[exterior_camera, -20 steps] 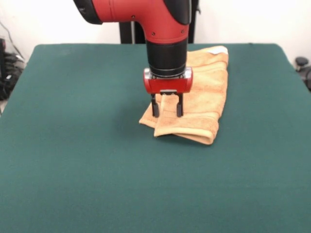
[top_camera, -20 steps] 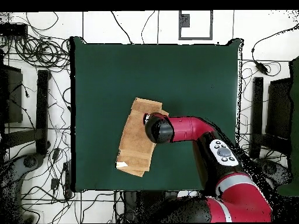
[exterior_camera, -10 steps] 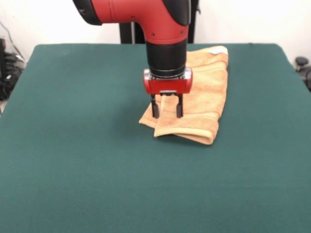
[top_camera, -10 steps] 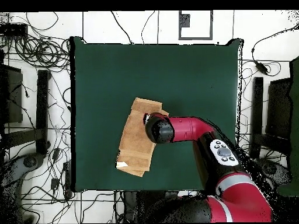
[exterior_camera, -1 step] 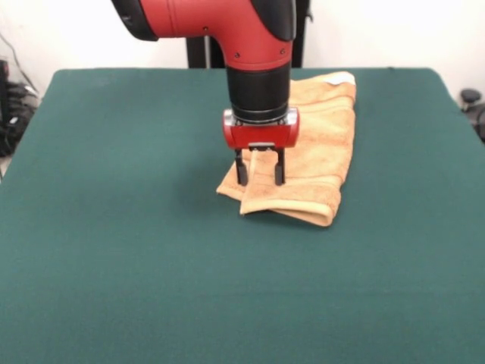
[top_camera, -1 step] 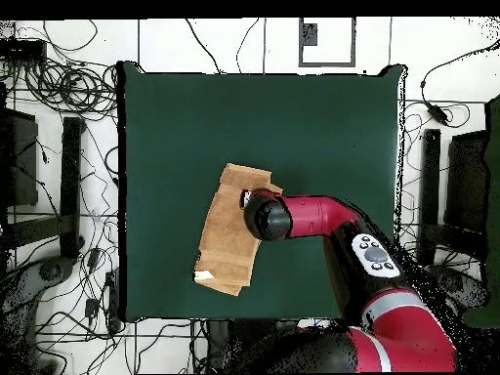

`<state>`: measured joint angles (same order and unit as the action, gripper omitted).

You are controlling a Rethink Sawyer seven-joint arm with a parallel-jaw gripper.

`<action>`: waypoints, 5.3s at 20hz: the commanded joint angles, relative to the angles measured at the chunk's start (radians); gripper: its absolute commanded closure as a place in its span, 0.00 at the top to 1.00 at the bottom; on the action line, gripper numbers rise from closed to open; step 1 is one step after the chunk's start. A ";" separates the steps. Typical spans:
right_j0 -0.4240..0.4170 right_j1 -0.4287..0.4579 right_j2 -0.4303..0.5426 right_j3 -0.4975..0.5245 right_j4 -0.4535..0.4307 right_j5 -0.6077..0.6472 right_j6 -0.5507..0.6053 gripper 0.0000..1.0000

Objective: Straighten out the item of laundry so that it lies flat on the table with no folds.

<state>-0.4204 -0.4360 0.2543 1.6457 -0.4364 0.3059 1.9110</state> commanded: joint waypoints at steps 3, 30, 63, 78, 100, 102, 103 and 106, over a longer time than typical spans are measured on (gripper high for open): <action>-0.019 0.080 0.117 -0.052 -0.080 -0.112 -0.034 1.00; 0.005 0.070 0.093 -0.062 -0.101 -0.104 -0.016 0.00; 0.009 0.065 0.092 -0.068 -0.102 -0.104 -0.015 1.00; 0.015 0.029 0.089 -0.057 -0.071 -0.049 -0.005 1.00; 0.024 -0.024 0.082 -0.044 -0.052 0.014 -0.012 1.00; 0.023 -0.028 0.083 -0.043 -0.049 0.020 -0.013 1.00; 0.023 -0.028 0.084 -0.043 -0.049 0.020 -0.013 1.00; 0.011 -0.026 0.095 -0.032 -0.056 -0.012 -0.011 1.00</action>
<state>-0.4217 -0.4923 0.2719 1.6354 -0.4704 0.2777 1.9110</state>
